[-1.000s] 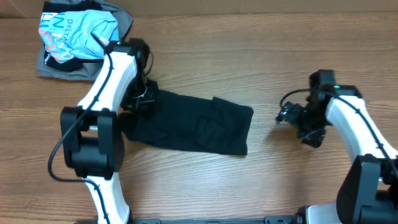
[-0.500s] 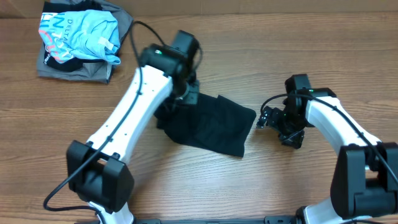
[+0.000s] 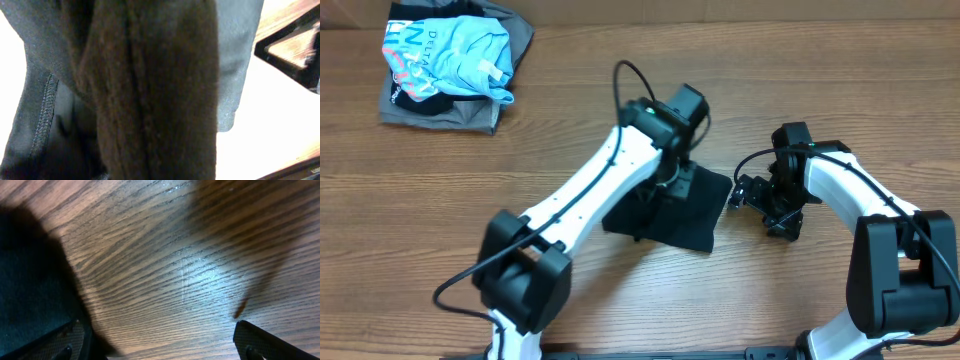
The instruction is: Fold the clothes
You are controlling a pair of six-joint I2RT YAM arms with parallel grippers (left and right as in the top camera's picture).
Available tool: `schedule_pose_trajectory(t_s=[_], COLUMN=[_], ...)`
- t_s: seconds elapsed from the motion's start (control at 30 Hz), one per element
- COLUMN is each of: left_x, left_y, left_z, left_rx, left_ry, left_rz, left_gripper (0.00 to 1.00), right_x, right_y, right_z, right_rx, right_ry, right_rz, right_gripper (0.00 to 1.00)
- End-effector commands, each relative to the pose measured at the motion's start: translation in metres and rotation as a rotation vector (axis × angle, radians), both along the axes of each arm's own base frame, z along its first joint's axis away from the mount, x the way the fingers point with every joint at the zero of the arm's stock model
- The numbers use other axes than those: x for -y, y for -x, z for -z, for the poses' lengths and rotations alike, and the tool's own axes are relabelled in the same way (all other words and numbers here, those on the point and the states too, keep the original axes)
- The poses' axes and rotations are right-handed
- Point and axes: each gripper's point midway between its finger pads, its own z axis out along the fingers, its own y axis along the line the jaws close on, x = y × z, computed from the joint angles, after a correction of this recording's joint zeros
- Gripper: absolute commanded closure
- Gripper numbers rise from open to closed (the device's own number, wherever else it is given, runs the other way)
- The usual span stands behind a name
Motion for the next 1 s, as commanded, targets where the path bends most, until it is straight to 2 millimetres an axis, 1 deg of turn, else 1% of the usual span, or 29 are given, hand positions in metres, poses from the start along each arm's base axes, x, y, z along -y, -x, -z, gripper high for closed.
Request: schedule_pose_trajectory(t_s=[0.0, 0.13, 0.23, 0.27, 0.3, 0.33, 0.4, 0.43, 0.47, 0.57, 0.63, 0.73, 0.83, 0.97], left_x=[0.015, 0.026, 0.032, 0.034, 0.035, 0.038, 0.038, 0.039, 0.039, 0.039, 0.043, 0.050, 0.052, 0.046], left_y=[0.007, 0.010, 0.007, 0.005, 0.004, 0.003, 0.002, 0.002, 0.001, 0.001, 0.001, -0.003, -0.012, -0.026], left_z=[0.022, 0.039, 0.042, 0.042, 0.042, 0.042, 0.042, 0.042, 0.042, 0.041, 0.036, 0.020, -0.008, -0.059], left_rx=[-0.060, -0.086, -0.073, -0.064, -0.060, -0.051, -0.047, -0.046, -0.046, -0.046, -0.052, -0.039, 0.014, 0.099], left_ry=[-0.010, -0.003, 0.010, 0.018, 0.022, 0.030, 0.032, 0.033, 0.033, 0.036, 0.062, 0.108, 0.142, 0.197], left_rz=[-0.003, 0.009, 0.013, 0.015, 0.016, 0.018, 0.019, 0.019, 0.019, 0.017, 0.023, 0.048, 0.066, 0.049], left_gripper=[0.96, 0.96, 0.95, 0.93, 0.87, 0.61, 0.29, 0.20, 0.14, 0.11, 0.10, 0.09, 0.10, 0.10], right_x=[-0.002, -0.002, -0.002, -0.002, -0.002, -0.002, -0.002, -0.002, -0.002, 0.002, 0.008, 0.018, 0.034, 0.054], right_y=[0.003, 0.003, 0.004, 0.004, 0.004, 0.004, 0.005, 0.005, 0.005, 0.004, 0.001, -0.007, -0.016, -0.023], right_z=[0.002, 0.002, 0.002, 0.002, 0.002, 0.002, 0.002, 0.002, 0.002, -0.002, -0.009, -0.025, -0.048, -0.078], right_rx=[-0.008, -0.008, -0.011, -0.012, -0.012, -0.012, -0.016, -0.017, -0.019, -0.023, -0.022, -0.002, 0.037, 0.091], right_ry=[-0.008, -0.008, -0.008, -0.008, -0.008, -0.008, -0.007, -0.007, -0.007, -0.007, -0.007, -0.008, -0.005, -0.007], right_rz=[-0.020, -0.020, -0.020, -0.020, -0.020, -0.020, -0.020, -0.020, -0.018, -0.003, 0.017, 0.053, 0.094, 0.132], right_gripper=[0.00, 0.00, 0.00, 0.00, 0.00, 0.00, 0.00, 0.00, 0.00, 0.00, 0.00, 0.00, 0.00, 0.00])
